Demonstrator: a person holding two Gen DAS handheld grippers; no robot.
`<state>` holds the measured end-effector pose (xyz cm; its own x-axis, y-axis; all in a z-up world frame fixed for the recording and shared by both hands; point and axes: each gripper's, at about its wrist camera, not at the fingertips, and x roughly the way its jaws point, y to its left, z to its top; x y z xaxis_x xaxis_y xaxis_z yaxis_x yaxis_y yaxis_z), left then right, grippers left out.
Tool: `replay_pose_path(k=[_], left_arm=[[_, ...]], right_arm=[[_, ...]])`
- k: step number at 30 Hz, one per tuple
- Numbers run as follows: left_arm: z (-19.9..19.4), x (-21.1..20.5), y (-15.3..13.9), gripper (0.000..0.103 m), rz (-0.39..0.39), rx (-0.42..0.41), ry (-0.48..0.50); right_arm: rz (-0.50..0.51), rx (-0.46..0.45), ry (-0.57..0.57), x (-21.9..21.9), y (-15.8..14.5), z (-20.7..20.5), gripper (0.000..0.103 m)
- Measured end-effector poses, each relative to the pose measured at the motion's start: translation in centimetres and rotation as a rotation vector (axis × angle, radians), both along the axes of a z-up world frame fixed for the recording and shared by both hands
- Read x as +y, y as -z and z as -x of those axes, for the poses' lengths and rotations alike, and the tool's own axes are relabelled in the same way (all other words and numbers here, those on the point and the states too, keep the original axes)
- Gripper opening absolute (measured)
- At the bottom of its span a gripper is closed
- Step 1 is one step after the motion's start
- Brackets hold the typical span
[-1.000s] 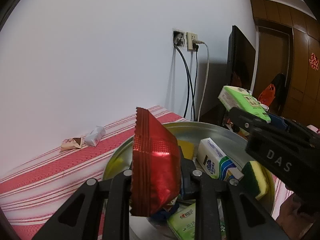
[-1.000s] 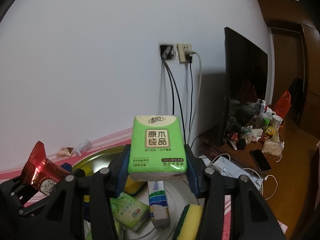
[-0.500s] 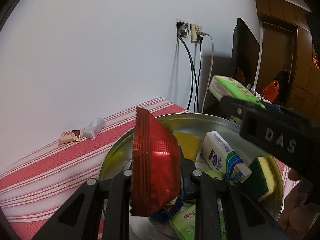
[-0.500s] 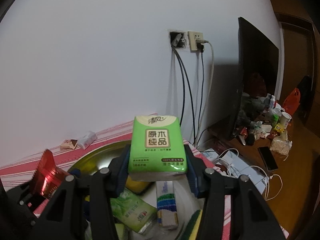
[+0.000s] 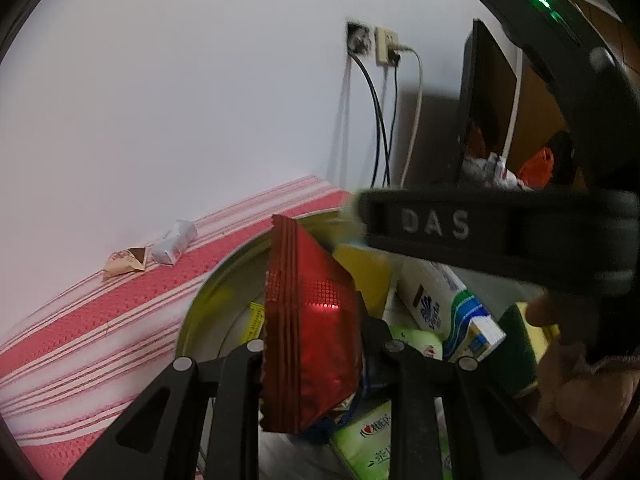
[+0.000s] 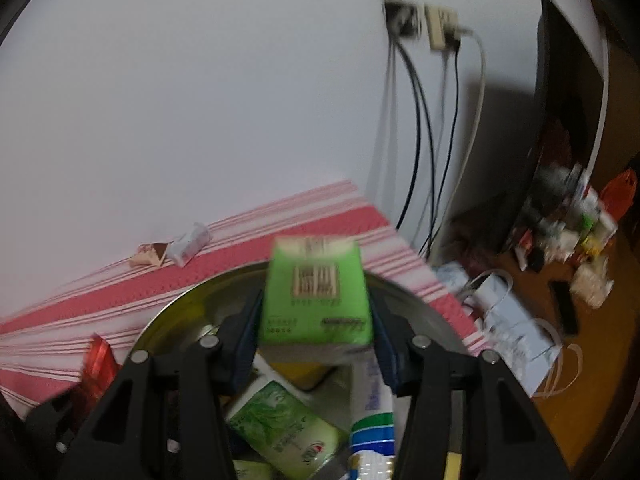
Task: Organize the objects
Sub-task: 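Open both grippers to drop the red packet and tissue pack into the basin, then move both grippers away from the basin toward the pink packet and white item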
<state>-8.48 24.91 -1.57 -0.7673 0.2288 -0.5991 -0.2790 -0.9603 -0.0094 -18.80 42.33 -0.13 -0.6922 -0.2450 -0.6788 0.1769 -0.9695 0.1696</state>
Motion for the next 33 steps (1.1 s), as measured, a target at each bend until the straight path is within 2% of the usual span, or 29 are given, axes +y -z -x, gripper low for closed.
replay_pose_path(k=[1,2,3,4,6,11,17,21,27,33], left_arm=[[-0.1,0.0,-0.1,0.026,-0.005,0.001,0.011],[-0.2,0.1,-0.1,0.028,-0.011,0.001,0.017],[-0.1,0.1,-0.2,0.035,-0.011,-0.005,0.014],[0.0,0.2,-0.1,0.053,-0.007,-0.021,0.008],[0.2,0.4,-0.3,0.071,0.014,-0.038,-0.022],[-0.8,-0.7,-1.1,0.074,0.032,0.036,-0.072],[-1.0,-2.8,-1.6,0.074,0.001,0.060,-0.112],[-1.4,-4.2,-1.6,0.074,0.024,0.094,-0.150],[-2.0,-7.4,-1.8,0.074,0.041,0.138,-0.212],[-2.1,-12.1,-1.6,0.074,0.042,0.150,-0.300]], right_arm=[[0.022,-0.009,0.001,0.2,0.1,0.1,0.092],[0.043,-0.014,0.012,0.6,0.2,0.1,0.103],[0.067,-0.014,0.026,1.0,0.3,-0.1,0.103],[0.091,-0.011,0.037,1.5,0.3,-0.3,0.103],[0.152,0.000,0.076,2.7,0.3,-0.9,0.103],[0.255,0.048,0.173,5.4,0.1,-2.7,0.103],[0.282,0.156,0.245,5.8,-1.3,-5.3,0.103],[0.232,0.261,0.280,4.2,-2.7,-7.3,0.103],[0.101,0.513,0.348,0.0,-4.5,-12.4,0.103],[0.083,0.632,0.350,-3.7,-5.1,-14.8,0.103]])
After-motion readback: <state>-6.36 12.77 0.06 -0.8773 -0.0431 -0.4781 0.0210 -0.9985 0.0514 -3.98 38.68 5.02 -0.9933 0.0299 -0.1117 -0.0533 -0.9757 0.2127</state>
